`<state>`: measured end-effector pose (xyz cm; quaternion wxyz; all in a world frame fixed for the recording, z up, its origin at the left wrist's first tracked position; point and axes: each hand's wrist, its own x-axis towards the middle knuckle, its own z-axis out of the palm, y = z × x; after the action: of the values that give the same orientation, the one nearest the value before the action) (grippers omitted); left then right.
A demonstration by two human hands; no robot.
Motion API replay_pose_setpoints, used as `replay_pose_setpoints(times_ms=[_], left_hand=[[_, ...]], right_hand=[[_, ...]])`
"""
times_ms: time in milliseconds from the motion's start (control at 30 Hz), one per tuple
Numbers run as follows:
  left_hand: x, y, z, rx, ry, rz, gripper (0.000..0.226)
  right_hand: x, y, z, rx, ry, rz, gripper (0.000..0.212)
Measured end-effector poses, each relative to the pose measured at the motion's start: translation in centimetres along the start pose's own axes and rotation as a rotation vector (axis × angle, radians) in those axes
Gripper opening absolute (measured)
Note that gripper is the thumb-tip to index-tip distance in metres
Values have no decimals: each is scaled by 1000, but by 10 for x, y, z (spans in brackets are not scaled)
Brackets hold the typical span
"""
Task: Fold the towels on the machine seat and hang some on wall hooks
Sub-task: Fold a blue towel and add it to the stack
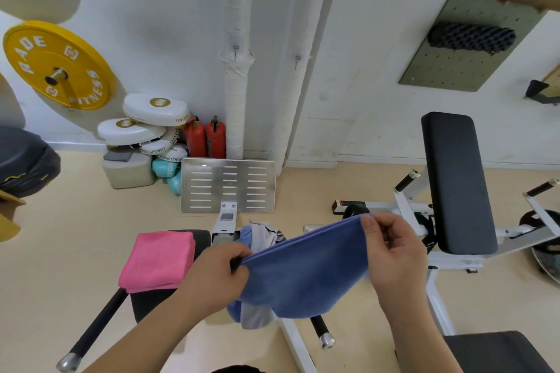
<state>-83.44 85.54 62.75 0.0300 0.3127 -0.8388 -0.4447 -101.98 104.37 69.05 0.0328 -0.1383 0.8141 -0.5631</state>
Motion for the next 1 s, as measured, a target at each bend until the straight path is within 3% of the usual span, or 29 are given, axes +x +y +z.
replay_pose_setpoints(times_ms=[233, 333, 500, 700, 867, 1000], left_hand=[[4, 28, -38, -140, 132, 92, 8], [14, 24, -46, -74, 92, 31, 19], [12, 27, -54, -107, 6, -28, 13], [5, 31, -51, -127, 74, -37, 25], [-2, 20, -62, -219, -96, -21, 8], [-4, 14, -58, -330, -109, -31, 13]], right_hand=[[22, 13, -24, -19, 112, -24, 12], [27, 23, -19, -81, 58, 39, 12], [31, 35, -12, -74, -14, 125, 12], [30, 40, -10, -51, -34, 176, 12], [32, 49, -5, -23, -22, 253, 14], [30, 59, 4, 18, -12, 338, 19]])
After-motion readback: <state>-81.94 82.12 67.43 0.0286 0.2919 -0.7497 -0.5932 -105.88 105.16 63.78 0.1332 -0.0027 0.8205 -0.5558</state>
